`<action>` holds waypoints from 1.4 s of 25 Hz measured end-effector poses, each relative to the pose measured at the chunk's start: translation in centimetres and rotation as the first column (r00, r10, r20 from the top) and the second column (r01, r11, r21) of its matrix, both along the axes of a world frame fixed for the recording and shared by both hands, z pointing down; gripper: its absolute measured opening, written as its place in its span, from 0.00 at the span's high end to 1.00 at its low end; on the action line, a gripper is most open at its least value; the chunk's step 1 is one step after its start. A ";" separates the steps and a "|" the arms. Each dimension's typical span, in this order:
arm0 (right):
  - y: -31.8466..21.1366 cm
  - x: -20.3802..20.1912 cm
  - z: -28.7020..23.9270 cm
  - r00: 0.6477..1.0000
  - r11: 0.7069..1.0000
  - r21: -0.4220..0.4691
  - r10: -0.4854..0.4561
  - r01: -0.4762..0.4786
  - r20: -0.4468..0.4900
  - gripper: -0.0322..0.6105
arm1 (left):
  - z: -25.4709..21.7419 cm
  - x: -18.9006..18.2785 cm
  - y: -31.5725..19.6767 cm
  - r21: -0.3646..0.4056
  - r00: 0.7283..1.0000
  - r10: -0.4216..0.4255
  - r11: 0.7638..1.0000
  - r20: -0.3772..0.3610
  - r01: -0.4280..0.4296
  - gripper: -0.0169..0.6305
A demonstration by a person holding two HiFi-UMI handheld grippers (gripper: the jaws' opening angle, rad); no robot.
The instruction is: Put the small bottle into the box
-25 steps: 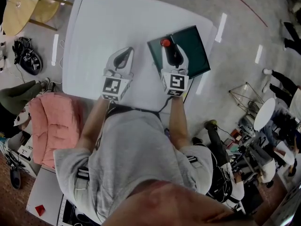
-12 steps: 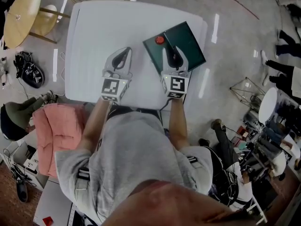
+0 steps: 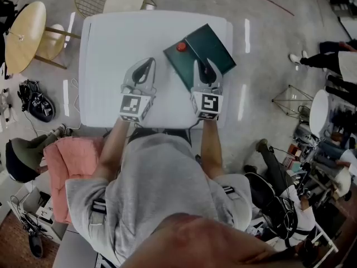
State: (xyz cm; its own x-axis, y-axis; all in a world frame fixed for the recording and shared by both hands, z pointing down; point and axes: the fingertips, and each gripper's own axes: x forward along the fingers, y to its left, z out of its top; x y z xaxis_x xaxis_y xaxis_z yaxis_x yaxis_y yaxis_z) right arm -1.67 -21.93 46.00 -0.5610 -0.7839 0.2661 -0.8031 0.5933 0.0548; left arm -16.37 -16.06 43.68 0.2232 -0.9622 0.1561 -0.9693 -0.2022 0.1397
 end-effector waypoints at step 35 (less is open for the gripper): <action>15.2 6.3 -5.3 0.956 0.949 0.115 0.291 -0.292 0.031 0.94 | -4.6 3.6 9.5 0.091 0.965 0.261 0.960 0.039 -0.263 0.95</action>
State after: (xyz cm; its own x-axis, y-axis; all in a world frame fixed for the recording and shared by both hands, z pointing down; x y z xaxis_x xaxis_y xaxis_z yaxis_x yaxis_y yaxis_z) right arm 4.62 -6.73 40.75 -0.3062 -0.9390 0.1566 -0.9412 0.3233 0.0979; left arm -12.74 -6.55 39.05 0.4666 -0.8811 0.0767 -0.8837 -0.4608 0.0826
